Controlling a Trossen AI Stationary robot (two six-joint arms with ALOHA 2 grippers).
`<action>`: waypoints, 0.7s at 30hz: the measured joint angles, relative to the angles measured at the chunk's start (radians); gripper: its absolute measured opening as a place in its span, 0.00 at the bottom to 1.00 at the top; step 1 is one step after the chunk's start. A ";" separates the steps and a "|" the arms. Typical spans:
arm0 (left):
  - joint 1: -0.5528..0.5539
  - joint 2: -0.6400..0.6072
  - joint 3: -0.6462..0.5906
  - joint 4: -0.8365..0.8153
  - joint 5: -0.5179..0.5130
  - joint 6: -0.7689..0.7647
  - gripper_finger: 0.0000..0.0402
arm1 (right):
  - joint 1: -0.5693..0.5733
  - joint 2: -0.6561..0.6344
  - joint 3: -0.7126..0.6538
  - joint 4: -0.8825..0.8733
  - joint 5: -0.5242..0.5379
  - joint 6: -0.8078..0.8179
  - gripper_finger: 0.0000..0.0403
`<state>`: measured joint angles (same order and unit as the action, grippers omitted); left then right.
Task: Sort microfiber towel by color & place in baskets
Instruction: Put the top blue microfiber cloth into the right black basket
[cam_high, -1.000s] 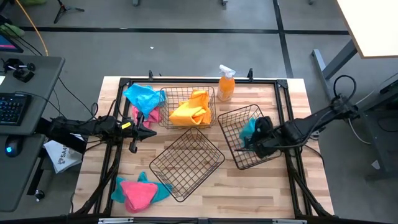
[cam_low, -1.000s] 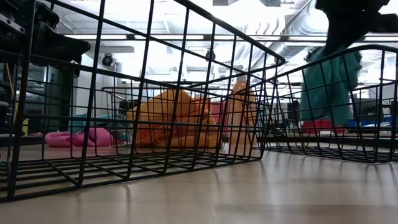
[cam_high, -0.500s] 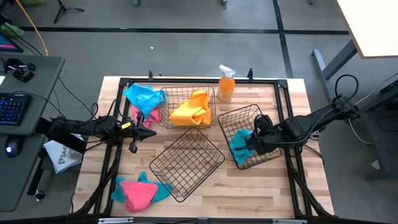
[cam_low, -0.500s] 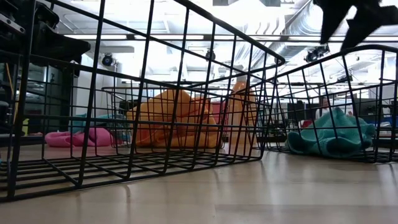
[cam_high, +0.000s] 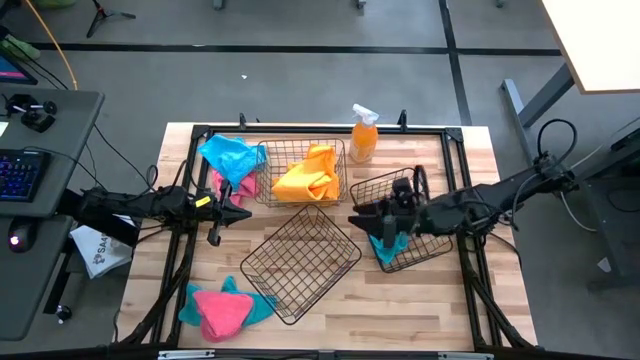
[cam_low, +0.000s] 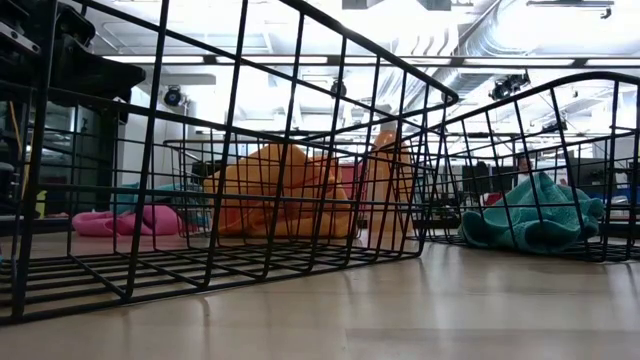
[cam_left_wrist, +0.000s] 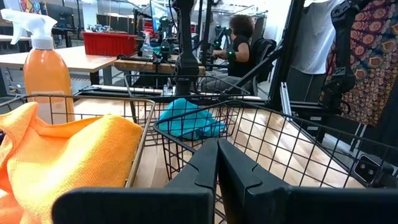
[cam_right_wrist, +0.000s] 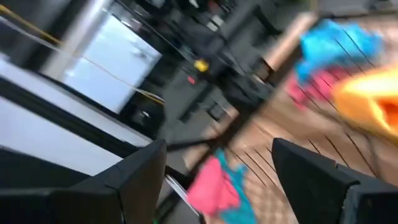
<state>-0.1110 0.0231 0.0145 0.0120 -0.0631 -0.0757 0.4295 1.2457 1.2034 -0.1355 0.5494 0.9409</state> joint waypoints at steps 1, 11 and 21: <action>0.000 0.000 0.000 0.001 0.000 0.001 0.00 | 0.000 -0.001 0.000 0.033 0.001 -0.024 0.72; -0.002 0.002 0.001 0.655 -0.127 -0.308 0.00 | -0.015 -0.004 0.000 0.041 0.077 -0.071 0.72; 0.005 0.294 0.311 0.376 -0.459 -0.385 0.11 | -0.240 -0.003 0.000 -0.036 0.021 -0.214 0.72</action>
<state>-0.1056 0.3168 0.3252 0.3879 -0.5221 -0.4605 0.1893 1.2423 1.2030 -0.1718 0.5708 0.7268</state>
